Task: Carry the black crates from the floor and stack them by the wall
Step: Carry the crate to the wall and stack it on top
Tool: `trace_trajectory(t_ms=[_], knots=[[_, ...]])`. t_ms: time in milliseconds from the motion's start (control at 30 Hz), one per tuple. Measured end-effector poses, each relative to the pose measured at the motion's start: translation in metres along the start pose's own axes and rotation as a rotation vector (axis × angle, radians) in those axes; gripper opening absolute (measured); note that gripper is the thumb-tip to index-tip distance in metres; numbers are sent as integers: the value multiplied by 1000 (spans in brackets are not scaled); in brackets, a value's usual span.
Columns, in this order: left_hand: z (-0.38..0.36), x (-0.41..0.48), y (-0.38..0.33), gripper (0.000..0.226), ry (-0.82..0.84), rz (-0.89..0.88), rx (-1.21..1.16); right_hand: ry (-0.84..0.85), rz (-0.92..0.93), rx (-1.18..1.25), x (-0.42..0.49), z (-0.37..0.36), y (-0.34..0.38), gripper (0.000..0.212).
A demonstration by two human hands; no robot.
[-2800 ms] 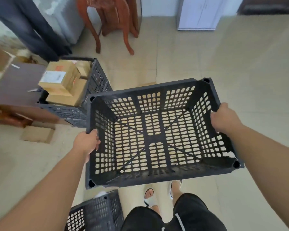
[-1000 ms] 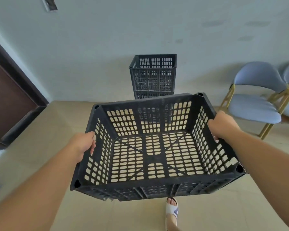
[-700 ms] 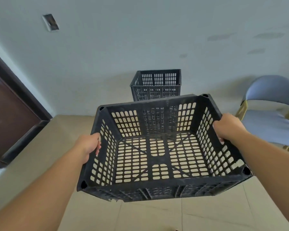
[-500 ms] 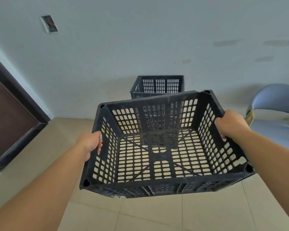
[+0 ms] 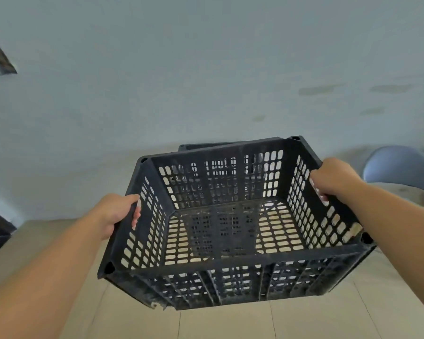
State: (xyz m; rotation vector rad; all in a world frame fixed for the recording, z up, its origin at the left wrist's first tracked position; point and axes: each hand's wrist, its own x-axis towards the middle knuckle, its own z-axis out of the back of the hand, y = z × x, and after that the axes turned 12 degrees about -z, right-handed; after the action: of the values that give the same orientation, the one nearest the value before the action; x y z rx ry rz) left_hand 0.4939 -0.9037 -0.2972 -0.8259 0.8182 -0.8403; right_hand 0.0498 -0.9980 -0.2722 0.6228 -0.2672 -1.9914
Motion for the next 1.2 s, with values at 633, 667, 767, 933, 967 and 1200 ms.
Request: trace_trajectory(t_ms=[633,667,767,933,967,1200], knots=[[-30,295,-143,40,-41,-83,48,-25,-25,46,237,-4,182,23],[-34,306,-149,39,-42,-81,50,-14,-18,56,250,-4,189,27],[-47,341,-161,38,-60,-77,36,-2,-11,56,286,-4,207,32],[-61,396,-168,40,-29,-62,69,-15,-17,23,329,-8,237,30],[-64,407,-169,41,-16,-64,89,-16,-18,26,337,-11,241,31],[-80,473,-185,42,43,-95,148,-19,-92,33,380,-28,268,33]])
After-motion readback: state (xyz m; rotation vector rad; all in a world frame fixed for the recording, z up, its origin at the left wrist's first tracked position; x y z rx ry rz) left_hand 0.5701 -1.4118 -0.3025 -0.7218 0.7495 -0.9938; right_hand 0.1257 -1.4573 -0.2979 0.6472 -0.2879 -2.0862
